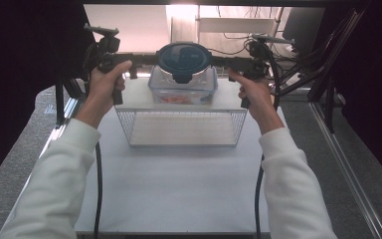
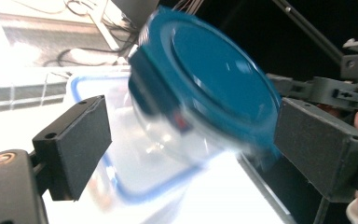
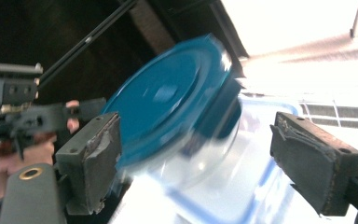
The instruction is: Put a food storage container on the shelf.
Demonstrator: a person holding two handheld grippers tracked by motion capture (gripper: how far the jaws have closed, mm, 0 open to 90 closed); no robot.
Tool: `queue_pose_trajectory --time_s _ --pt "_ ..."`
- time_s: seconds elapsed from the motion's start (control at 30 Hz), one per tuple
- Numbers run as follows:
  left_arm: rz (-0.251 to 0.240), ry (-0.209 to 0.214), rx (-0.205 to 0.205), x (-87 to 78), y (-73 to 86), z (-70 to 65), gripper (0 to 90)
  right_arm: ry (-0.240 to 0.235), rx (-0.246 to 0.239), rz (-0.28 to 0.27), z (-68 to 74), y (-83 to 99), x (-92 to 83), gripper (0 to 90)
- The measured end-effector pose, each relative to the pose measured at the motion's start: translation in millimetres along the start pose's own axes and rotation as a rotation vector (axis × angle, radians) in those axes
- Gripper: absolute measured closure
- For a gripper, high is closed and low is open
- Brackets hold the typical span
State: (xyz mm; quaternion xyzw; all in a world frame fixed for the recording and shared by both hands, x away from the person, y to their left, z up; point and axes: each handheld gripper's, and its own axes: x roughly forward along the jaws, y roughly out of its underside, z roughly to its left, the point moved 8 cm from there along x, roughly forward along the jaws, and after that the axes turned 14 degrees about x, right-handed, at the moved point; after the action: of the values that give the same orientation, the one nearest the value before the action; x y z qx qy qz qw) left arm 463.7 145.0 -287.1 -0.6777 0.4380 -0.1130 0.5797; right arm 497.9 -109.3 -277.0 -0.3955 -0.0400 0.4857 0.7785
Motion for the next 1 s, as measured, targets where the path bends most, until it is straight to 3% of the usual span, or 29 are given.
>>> queue_pose_trajectory --time_s 0.13,0.3,0.43,0.53,0.73,1.0 --pt "0.021 -0.024 0.105 -21.5 35.4 -18.4 11.3 0.015 -0.113 0.015 -2.6 32.6 -25.6 18.2" --pt "0.037 0.001 0.141 -40.9 91.3 -38.1 12.6 0.034 -0.205 0.032 -12.5 78.6 -54.0 18.7" --pt "0.053 -0.023 0.156 -48.0 132.5 -40.1 13.8 0.055 -0.249 0.037 -25.4 110.7 -70.1 19.2" --pt "0.074 -0.045 0.158 -50.2 160.1 -37.1 13.9 0.067 -0.257 0.048 -36.4 130.4 -76.5 19.4" --pt "0.089 -0.064 0.117 -49.5 201.6 -26.6 15.2 0.085 -0.261 0.064 -59.6 165.2 -83.6 20.7" --pt "0.162 -0.093 0.136 -42.5 248.4 -28.8 16.6 0.142 -0.257 0.129 -90.6 210.1 -81.1 21.9"
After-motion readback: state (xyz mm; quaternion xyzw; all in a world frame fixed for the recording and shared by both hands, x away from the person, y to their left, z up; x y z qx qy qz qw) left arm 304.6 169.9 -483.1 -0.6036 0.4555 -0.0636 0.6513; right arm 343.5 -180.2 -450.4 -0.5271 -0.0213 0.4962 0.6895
